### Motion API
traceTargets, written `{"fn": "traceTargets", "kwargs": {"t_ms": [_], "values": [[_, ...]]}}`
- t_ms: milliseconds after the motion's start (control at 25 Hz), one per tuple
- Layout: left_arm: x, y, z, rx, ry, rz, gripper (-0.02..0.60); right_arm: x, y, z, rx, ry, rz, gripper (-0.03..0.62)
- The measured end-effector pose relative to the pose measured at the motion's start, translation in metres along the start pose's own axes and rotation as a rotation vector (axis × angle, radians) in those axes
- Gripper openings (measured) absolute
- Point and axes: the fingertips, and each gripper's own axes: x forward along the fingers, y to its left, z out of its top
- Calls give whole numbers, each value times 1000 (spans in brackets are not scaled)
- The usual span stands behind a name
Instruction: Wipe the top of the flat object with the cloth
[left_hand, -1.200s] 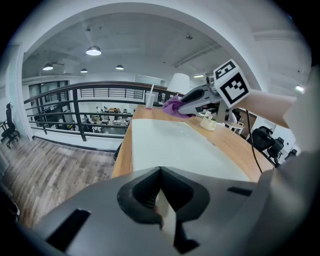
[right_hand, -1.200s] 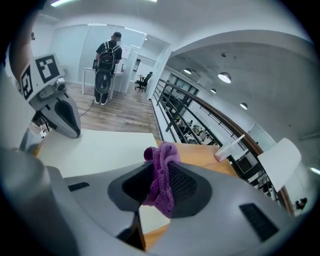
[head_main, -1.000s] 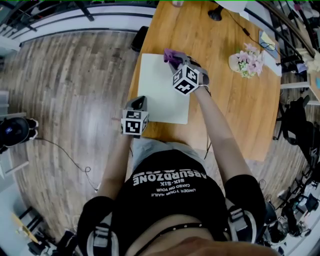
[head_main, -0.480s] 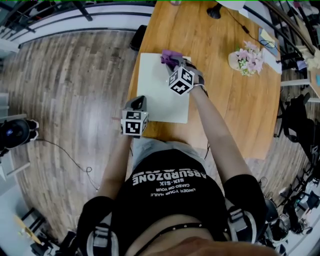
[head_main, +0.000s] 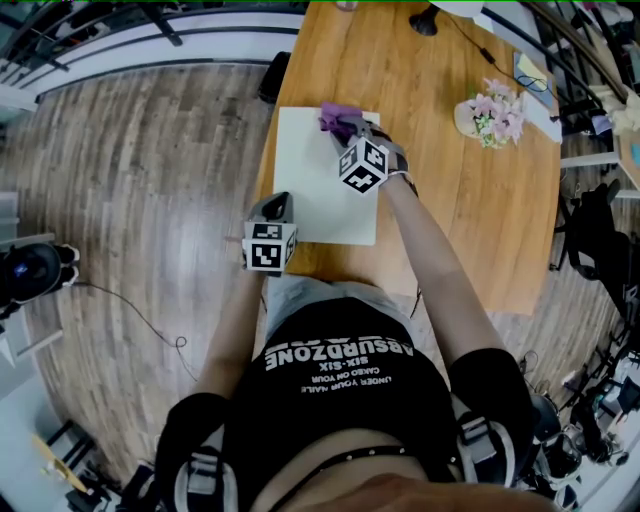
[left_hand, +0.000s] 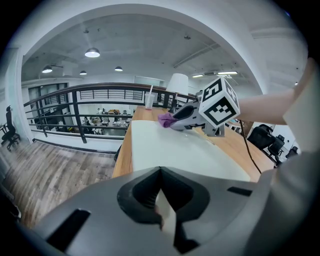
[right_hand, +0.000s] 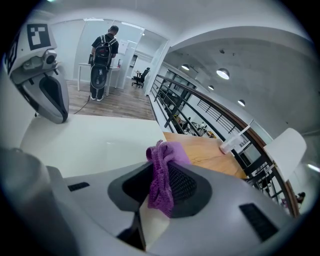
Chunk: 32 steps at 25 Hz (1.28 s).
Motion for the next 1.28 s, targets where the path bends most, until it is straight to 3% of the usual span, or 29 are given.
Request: {"fn": "traceTargets", "kwargs": {"t_ms": [1280], "values": [[-6, -4, 4, 4, -27, 25, 15, -32, 38, -4, 96, -39, 68, 101]]}}
